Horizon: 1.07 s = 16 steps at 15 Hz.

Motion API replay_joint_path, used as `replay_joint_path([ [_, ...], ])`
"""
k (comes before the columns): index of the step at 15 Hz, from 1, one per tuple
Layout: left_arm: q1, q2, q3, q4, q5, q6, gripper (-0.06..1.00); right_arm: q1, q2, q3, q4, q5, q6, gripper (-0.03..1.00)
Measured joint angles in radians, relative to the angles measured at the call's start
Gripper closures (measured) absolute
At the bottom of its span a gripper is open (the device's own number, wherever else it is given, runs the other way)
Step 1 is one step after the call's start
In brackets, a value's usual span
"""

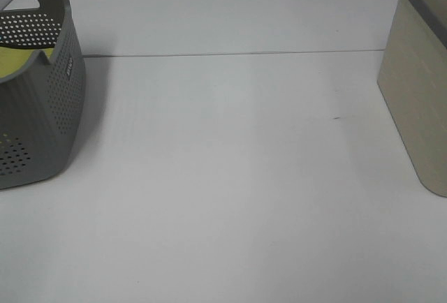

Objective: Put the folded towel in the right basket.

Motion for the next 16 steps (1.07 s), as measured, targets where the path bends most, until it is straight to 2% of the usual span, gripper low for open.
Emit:
replay_joint_path([
  [16,0.0,0.0,0.0,0.0,0.0,0.0,-0.04,0.0,0.0,0.0,0.0,-0.001,0.0,0.32],
])
